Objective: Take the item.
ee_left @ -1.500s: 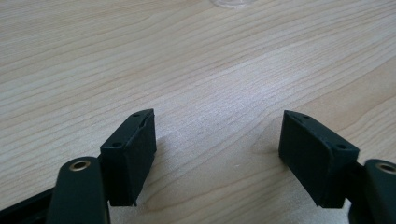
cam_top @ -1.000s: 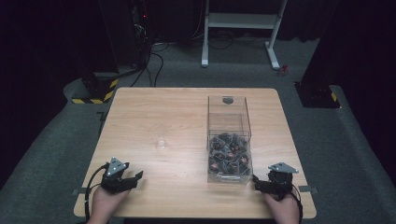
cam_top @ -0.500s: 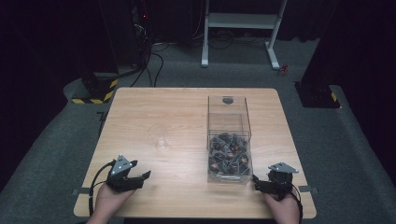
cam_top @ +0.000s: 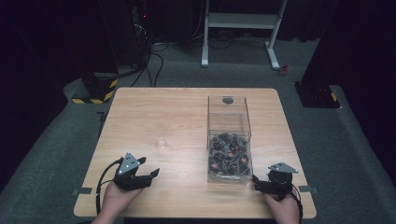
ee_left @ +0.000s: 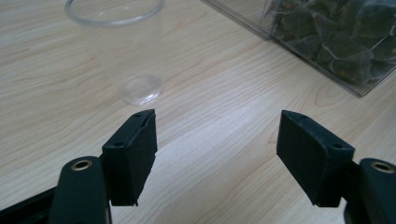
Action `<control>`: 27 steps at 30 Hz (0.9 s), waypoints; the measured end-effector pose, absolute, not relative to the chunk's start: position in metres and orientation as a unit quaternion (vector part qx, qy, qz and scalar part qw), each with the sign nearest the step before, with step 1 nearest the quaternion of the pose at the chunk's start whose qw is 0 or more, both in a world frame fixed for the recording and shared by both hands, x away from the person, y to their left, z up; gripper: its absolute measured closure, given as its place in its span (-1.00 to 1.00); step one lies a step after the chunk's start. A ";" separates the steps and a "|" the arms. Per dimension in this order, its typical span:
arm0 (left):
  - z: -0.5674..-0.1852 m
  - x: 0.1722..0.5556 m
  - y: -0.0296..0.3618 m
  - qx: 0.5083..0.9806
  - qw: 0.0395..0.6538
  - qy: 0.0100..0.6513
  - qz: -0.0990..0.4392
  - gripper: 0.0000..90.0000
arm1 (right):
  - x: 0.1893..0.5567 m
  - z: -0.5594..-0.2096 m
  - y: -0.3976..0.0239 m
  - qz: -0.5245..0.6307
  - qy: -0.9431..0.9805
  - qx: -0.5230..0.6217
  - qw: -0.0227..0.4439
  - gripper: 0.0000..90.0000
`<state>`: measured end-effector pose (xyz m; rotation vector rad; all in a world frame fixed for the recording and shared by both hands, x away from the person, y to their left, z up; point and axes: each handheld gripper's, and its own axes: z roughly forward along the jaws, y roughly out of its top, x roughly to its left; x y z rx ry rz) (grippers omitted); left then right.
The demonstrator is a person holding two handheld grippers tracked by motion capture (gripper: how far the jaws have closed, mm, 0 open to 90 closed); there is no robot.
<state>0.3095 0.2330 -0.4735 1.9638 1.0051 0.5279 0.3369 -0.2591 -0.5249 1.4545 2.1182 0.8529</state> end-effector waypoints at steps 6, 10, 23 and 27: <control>-0.469 0.310 0.220 0.789 0.428 0.388 0.209 -0.35 | 0.337 -0.525 -0.259 0.308 0.764 0.525 0.215 -0.83; -0.466 0.311 0.212 0.794 0.428 0.378 0.208 -0.35 | 0.337 -0.525 -0.259 0.308 0.764 0.525 0.215 -0.83; -0.460 0.313 0.195 0.799 0.435 0.363 0.203 -0.35 | 0.337 -0.525 -0.259 0.308 0.764 0.525 0.215 -0.83; -0.458 0.314 0.192 0.800 0.437 0.358 0.202 -0.35 | 0.337 -0.525 -0.259 0.308 0.764 0.525 0.215 -0.83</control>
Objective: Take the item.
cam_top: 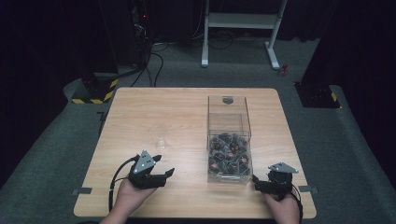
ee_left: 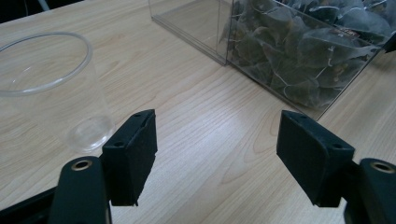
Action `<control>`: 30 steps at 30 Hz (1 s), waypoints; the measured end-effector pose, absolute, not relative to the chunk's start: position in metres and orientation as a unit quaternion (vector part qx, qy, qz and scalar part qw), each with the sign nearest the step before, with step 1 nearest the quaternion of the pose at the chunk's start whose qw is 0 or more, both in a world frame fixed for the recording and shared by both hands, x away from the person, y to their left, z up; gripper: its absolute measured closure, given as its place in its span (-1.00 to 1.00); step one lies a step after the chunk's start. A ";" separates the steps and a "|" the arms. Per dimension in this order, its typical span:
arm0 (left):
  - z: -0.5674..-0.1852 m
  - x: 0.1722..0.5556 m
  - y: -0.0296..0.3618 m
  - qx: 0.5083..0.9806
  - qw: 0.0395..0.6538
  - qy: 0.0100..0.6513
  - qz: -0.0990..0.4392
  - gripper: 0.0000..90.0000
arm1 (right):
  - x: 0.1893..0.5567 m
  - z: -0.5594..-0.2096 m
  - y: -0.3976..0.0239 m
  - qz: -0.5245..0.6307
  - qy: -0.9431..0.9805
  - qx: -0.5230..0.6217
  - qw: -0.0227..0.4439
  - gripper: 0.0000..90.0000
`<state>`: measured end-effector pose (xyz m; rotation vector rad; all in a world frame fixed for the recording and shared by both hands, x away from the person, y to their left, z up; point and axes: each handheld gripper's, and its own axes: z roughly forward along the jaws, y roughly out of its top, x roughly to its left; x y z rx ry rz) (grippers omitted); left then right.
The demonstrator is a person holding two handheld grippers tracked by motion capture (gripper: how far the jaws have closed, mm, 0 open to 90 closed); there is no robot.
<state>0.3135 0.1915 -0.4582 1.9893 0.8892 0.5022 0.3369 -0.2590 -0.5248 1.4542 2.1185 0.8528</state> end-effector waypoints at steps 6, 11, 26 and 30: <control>-0.456 0.315 0.185 0.800 0.444 0.353 0.199 -0.35 | 0.337 -0.525 -0.259 0.308 0.764 0.524 0.215 -0.83; -0.454 0.316 0.180 0.798 0.450 0.349 0.198 -0.34 | 0.337 -0.525 -0.259 0.308 0.764 0.525 0.215 -0.83; -0.447 0.319 0.165 0.796 0.465 0.338 0.188 -0.33 | 0.337 -0.525 -0.259 0.308 0.764 0.524 0.215 -0.83; -0.446 0.321 0.161 0.796 0.467 0.335 0.188 -0.33 | 0.337 -0.525 -0.259 0.308 0.764 0.525 0.215 -0.83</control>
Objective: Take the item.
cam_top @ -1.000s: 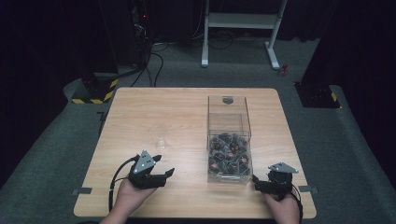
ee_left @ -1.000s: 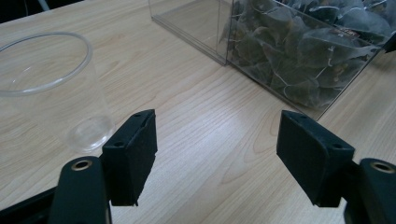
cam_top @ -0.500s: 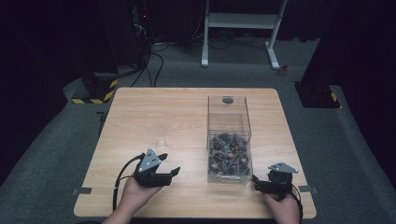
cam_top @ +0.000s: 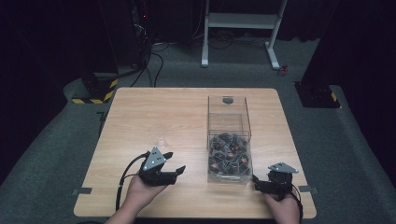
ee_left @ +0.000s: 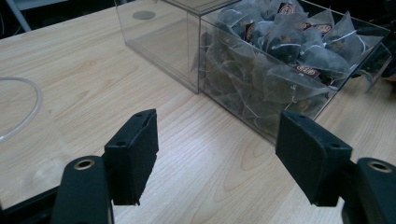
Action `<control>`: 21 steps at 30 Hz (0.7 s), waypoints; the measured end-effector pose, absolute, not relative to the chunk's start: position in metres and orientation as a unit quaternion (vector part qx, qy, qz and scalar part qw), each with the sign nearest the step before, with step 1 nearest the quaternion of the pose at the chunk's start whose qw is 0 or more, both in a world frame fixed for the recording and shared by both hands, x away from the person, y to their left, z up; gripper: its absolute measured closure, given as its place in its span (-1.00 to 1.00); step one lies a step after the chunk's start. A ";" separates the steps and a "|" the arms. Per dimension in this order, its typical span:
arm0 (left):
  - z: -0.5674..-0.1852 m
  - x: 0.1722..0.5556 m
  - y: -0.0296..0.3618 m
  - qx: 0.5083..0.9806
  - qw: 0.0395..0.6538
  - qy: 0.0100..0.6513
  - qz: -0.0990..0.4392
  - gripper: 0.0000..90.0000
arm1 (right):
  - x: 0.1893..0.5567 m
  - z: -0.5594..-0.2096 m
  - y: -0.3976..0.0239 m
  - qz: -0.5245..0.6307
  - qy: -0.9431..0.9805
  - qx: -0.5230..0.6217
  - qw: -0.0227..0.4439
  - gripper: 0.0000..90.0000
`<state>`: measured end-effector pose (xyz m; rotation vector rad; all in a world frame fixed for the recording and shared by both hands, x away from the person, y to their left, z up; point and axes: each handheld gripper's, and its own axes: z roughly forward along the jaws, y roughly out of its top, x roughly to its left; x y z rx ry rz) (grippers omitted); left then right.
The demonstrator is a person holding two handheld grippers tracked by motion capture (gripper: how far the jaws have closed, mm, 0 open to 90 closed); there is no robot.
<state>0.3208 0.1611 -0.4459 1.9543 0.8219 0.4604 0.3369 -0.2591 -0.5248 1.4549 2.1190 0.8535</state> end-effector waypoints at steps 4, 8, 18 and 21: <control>-0.444 0.322 0.157 0.796 0.471 0.332 0.184 -0.32 | 0.337 -0.525 -0.259 0.308 0.764 0.524 0.215 -0.83; -0.443 0.324 0.153 0.797 0.474 0.328 0.183 -0.32 | 0.337 -0.525 -0.259 0.308 0.764 0.524 0.215 -0.83; -0.443 0.324 0.142 0.780 0.498 0.341 0.167 -0.31 | 0.337 -0.525 -0.259 0.308 0.764 0.524 0.215 -0.83; -0.442 0.325 0.140 0.782 0.496 0.338 0.166 -0.30 | 0.337 -0.525 -0.259 0.308 0.764 0.524 0.215 -0.83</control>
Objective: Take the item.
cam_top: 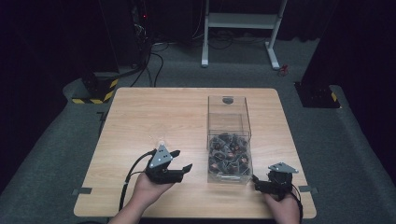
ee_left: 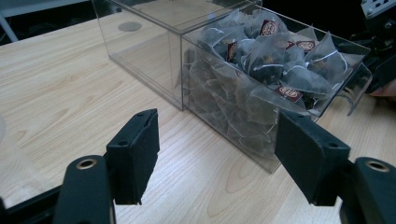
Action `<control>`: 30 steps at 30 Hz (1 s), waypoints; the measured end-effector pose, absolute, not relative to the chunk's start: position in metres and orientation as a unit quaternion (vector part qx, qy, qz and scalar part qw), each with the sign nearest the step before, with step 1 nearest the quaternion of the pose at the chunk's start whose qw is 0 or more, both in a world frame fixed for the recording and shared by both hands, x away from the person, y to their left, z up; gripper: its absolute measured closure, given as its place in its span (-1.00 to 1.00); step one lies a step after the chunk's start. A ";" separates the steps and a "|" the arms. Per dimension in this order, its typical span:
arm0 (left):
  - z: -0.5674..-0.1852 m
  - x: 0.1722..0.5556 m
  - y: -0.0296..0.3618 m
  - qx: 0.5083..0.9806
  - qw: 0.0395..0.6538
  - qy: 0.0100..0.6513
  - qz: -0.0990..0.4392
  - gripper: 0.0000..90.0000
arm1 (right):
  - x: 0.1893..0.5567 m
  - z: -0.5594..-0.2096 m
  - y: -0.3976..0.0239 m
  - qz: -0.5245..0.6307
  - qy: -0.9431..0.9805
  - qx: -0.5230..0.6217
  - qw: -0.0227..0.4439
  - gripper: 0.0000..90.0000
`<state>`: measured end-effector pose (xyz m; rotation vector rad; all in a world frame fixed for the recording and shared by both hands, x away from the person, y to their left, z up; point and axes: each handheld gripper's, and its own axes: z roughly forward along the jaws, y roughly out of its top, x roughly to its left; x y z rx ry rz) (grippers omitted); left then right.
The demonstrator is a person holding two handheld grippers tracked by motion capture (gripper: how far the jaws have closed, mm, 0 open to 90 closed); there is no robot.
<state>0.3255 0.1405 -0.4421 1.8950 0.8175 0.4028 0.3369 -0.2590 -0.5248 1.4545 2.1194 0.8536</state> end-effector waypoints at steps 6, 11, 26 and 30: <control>-0.441 0.328 0.138 0.791 0.490 0.326 0.168 -0.30 | 0.337 -0.525 -0.259 0.308 0.765 0.524 0.215 -0.83; -0.439 0.330 0.134 0.793 0.490 0.319 0.170 -0.29 | 0.337 -0.525 -0.259 0.308 0.765 0.523 0.215 -0.83; -0.439 0.336 0.124 0.793 0.499 0.312 0.160 -0.27 | 0.337 -0.525 -0.259 0.308 0.765 0.524 0.214 -0.83; -0.438 0.338 0.120 0.793 0.501 0.309 0.158 -0.25 | 0.337 -0.525 -0.259 0.308 0.765 0.524 0.214 -0.83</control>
